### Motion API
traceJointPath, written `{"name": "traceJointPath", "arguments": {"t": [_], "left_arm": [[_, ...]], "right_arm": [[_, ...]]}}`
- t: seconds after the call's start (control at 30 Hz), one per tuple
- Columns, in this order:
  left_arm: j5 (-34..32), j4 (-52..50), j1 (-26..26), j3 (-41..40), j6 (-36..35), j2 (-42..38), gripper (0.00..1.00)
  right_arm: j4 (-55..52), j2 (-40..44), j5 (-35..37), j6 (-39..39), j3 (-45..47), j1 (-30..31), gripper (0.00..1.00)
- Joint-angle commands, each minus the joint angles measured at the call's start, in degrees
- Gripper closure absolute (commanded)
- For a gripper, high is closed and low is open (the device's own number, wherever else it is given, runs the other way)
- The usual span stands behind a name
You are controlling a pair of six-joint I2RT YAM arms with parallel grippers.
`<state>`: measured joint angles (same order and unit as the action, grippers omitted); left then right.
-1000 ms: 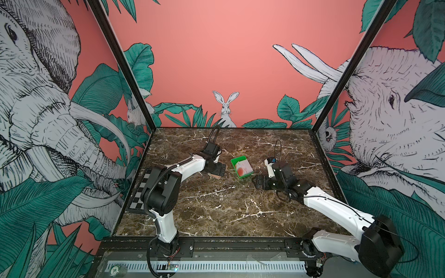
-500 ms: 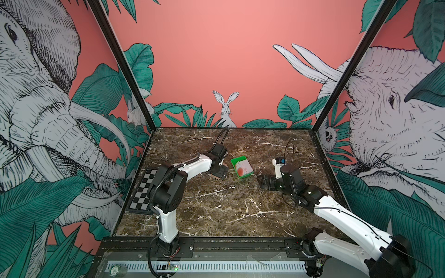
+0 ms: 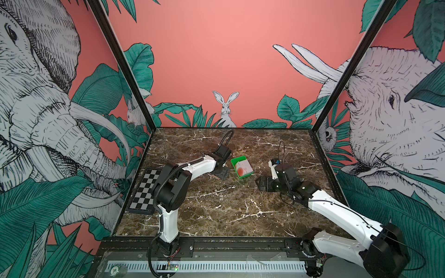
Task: Insert credit cards into a card holder
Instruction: Pick up the card holder from the center of the table.
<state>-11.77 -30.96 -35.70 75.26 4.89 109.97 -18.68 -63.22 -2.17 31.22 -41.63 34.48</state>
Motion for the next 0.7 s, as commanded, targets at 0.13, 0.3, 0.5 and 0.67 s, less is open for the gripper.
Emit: {"name": "traceJointPath", "arguments": {"t": [0.13,0.3,0.5,0.67], "left_arm": [[-4.3,-0.2,-0.5,1.3,0.2,2.4,0.11],[-6.3,0.7,-0.5,1.0,0.6,3.1,0.17],[-6.2,1.2,-0.4,0.4,0.5,2.9,0.28],[-5.5,1.4,-0.4,0.2,0.4,1.5,0.41]], "right_arm": [[0.4,1.5,0.0,-1.0,-1.5,0.2,0.02],[0.4,2.0,0.6,-0.8,-1.0,0.2,0.02],[0.6,2.8,1.1,-0.5,-0.2,0.2,0.02],[0.5,2.7,1.0,-0.9,-0.1,0.2,0.02]]}}
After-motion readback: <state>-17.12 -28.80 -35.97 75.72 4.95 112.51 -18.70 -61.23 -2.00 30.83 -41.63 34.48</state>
